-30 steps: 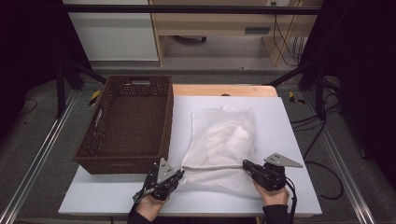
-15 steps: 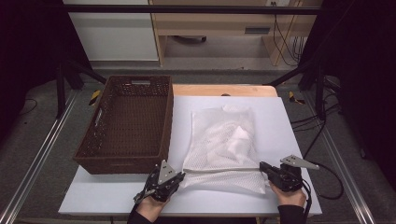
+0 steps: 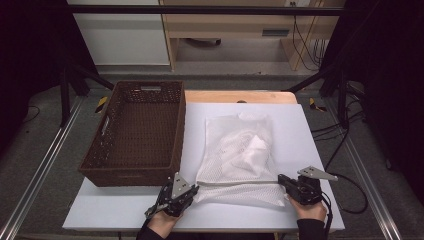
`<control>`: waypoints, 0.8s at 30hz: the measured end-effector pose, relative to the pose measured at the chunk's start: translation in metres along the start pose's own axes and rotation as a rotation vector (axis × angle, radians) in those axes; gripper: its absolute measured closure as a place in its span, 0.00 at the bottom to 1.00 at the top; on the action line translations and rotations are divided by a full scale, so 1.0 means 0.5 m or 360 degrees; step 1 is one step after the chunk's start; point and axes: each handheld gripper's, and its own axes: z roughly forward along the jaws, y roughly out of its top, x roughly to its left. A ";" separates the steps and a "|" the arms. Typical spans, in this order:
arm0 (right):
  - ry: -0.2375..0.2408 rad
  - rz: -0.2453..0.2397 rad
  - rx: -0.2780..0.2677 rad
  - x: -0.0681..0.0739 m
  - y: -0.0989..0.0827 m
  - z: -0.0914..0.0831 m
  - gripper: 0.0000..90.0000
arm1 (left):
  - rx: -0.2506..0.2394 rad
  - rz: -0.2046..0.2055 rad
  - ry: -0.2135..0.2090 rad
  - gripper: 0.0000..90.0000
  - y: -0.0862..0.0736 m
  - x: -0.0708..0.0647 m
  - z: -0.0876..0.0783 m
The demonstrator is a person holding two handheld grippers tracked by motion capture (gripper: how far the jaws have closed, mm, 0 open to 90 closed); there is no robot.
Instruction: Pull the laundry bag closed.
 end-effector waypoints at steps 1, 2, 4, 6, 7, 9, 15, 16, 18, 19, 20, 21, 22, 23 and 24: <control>0.0004 0.0002 -0.0017 0.000 0.000 -0.001 0.89 | -0.0008 -0.0005 -0.0009 0.90 0.000 0.003 -0.001; 0.0000 0.0008 -0.0030 0.000 0.000 -0.002 0.86 | -0.0021 -0.0019 -0.0022 0.86 0.001 0.007 -0.004; 0.0039 0.0018 -0.0095 -0.003 0.000 -0.005 0.79 | -0.0046 -0.0050 -0.0059 0.75 0.001 0.014 -0.008; 0.0052 0.0037 -0.0141 -0.004 0.002 -0.009 0.72 | -0.0068 -0.0073 -0.0088 0.66 0.002 0.020 -0.012; 0.0077 0.0044 -0.0148 -0.006 0.004 -0.010 0.71 | -0.0080 -0.0078 -0.0104 0.62 0.003 0.022 -0.016; 0.0071 0.0045 -0.0183 -0.006 0.005 -0.013 0.63 | -0.0100 -0.0073 -0.0129 0.56 0.004 0.023 -0.021; 0.0029 0.0019 -0.0265 -0.009 0.007 -0.019 0.43 | -0.0118 -0.0051 -0.0128 0.46 0.003 0.029 -0.034; 0.0017 0.0011 -0.0275 -0.011 0.008 -0.020 0.39 | -0.0128 -0.0058 -0.0130 0.45 0.002 0.031 -0.036; -0.0005 -0.0006 -0.0283 -0.014 0.008 -0.023 0.33 | -0.0119 -0.0063 -0.0150 0.42 -0.001 0.038 -0.040; -0.0018 -0.0011 -0.0293 -0.015 0.008 -0.024 0.31 | -0.0111 -0.0059 -0.0151 0.40 -0.002 0.041 -0.041; -0.0022 -0.0011 -0.0300 -0.016 0.008 -0.026 0.29 | -0.0105 -0.0053 -0.0149 0.39 -0.004 0.045 -0.042; -0.0029 -0.0018 -0.0308 -0.019 0.008 -0.027 0.28 | -0.0101 -0.0047 -0.0147 0.38 -0.005 0.048 -0.043; -0.0045 -0.0020 -0.0315 -0.020 0.008 -0.029 0.26 | -0.0097 -0.0050 -0.0142 0.37 -0.007 0.051 -0.043; -0.0062 -0.0023 -0.0326 -0.023 0.008 -0.031 0.24 | -0.0090 -0.0056 -0.0148 0.36 -0.008 0.054 -0.044; -0.0068 -0.0026 -0.0323 -0.025 0.008 -0.033 0.23 | -0.0087 -0.0065 -0.0155 0.36 -0.009 0.056 -0.044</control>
